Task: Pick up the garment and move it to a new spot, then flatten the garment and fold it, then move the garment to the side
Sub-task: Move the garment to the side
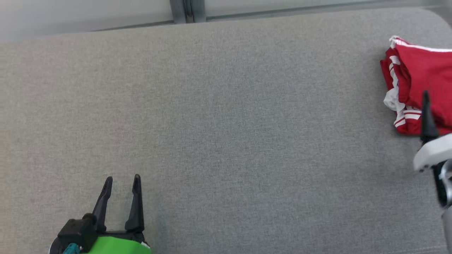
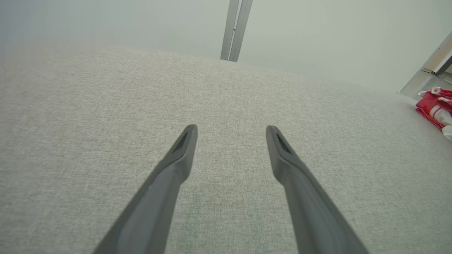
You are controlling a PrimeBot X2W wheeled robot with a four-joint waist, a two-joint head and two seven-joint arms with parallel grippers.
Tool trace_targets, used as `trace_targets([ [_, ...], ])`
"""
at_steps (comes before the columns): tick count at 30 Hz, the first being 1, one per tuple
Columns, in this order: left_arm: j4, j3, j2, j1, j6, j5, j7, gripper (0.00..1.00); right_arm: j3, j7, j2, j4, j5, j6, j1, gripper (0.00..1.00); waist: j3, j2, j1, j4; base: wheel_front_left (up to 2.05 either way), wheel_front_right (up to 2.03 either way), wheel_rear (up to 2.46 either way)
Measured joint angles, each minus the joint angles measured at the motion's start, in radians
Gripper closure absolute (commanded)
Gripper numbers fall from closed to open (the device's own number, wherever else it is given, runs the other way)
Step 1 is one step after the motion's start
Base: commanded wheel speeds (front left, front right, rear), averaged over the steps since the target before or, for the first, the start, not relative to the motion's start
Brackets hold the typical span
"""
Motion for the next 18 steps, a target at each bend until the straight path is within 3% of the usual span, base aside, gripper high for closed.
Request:
trace_targets([
  [10, 0.021, 0.060, 0.000, 0.100, 0.015, 0.029, 0.000, 0.00, 0.151, -0.034, 0.227, -0.251, -0.038, 0.000, 0.378, 0.00, -0.175, 0.0000, 0.0000, 0.003, 0.00, 0.00, 0.00],
  [18, 0.092, 0.067, 0.000, 0.104, 0.013, 0.034, 0.000, 0.00, 0.160, -0.035, 0.288, -0.311, -0.052, 0.000, 0.562, 0.00, -0.278, 0.0000, 0.0000, 0.029, 0.00, 0.00, 0.00],
])
